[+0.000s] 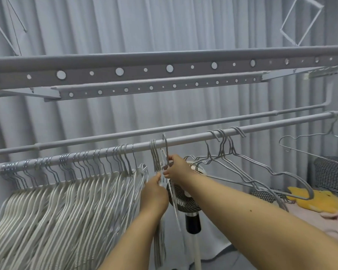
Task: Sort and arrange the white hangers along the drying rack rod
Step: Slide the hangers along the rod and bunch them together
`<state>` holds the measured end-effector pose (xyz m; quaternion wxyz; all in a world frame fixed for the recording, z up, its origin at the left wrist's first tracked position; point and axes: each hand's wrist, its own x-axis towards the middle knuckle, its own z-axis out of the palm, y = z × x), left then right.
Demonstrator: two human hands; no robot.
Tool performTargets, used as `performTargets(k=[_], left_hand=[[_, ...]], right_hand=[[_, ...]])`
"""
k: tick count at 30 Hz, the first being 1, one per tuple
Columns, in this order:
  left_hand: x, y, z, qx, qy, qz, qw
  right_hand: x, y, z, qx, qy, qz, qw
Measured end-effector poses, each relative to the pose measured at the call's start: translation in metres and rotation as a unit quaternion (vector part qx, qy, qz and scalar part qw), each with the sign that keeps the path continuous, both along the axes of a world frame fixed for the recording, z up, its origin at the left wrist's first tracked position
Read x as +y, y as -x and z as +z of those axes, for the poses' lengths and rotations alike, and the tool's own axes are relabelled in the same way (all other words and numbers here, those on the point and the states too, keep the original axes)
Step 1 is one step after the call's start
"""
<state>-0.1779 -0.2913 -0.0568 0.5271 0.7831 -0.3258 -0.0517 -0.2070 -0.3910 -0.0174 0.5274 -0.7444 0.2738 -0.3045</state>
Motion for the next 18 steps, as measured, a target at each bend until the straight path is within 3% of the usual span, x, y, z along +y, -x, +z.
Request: performTargets(k=[4,13,18], left_hand=[[0.005,0.004,0.003,0.011,0.000,-0.022,1.000],[0.006,-0.001,0.002,0.009,-0.012,-0.007,1.000],[0.007,-0.005,0.001,0.006,-0.022,-0.015,1.000]], right_hand=[[0.002,0.002,-0.001,0.032,0.100,-0.008,0.994],[0.002,0.005,0.000,0.108,0.100,0.000,0.989],[-0.008,0.027,-0.005,0.196,0.318,-0.120,0.920]])
